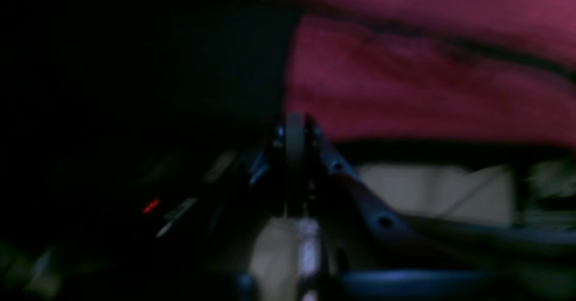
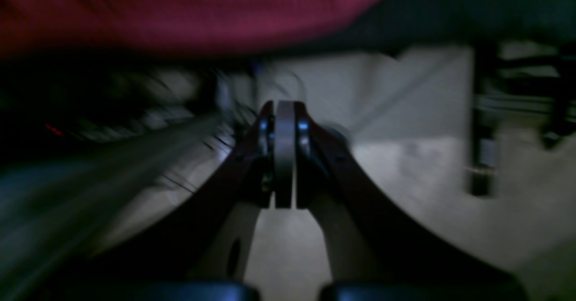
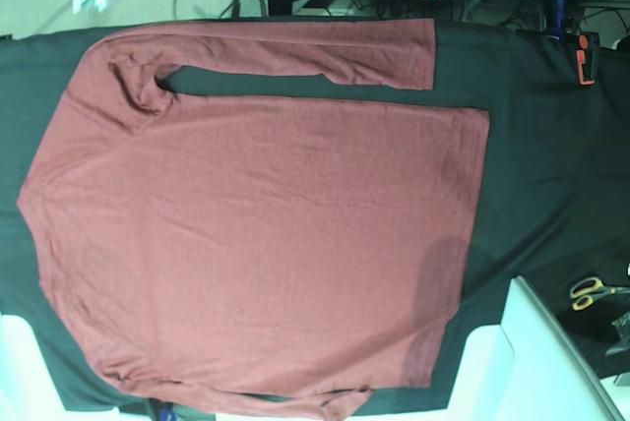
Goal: Fold the T-shirt properly
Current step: 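Grasp the shoulder edge of the red shirt with both grippers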
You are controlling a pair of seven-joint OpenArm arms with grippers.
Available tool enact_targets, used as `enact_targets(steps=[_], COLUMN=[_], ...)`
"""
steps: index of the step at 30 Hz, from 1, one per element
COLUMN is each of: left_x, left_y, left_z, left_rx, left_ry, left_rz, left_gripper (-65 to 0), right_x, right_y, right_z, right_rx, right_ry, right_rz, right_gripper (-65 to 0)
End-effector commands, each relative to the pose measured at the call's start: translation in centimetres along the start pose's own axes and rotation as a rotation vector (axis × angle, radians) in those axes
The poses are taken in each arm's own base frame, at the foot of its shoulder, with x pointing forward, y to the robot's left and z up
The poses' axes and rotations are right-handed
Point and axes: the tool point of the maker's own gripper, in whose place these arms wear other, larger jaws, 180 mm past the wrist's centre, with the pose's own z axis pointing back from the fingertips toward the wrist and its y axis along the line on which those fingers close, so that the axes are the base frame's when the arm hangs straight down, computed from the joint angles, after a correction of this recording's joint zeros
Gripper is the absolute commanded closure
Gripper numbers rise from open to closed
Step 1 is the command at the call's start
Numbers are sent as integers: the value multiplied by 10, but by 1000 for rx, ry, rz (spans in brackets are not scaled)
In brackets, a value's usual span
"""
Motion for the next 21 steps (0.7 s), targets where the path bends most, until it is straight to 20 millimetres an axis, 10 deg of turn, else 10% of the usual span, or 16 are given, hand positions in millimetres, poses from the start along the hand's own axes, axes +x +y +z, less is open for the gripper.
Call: enact_targets(steps=[1, 5, 14, 21], left_x=[6, 17, 21, 9], left_y=[2, -9, 58, 72], left_z=[3, -7, -20, -28], left_rx=[-5, -88, 84, 124], left_ry=[-12, -42, -93, -76], left_rz=[-10, -3, 142, 154], left_gripper=[-153, -339, -342, -344], right_x=[3, 14, 40, 55], right_y=[0, 3, 58, 68], right_z=[4, 1, 11, 10], right_rx=[14, 59, 419, 477], right_ry=[-13, -38, -116, -161], right_rz=[-21, -47, -73, -72], right_gripper=[-9, -60, -440, -453])
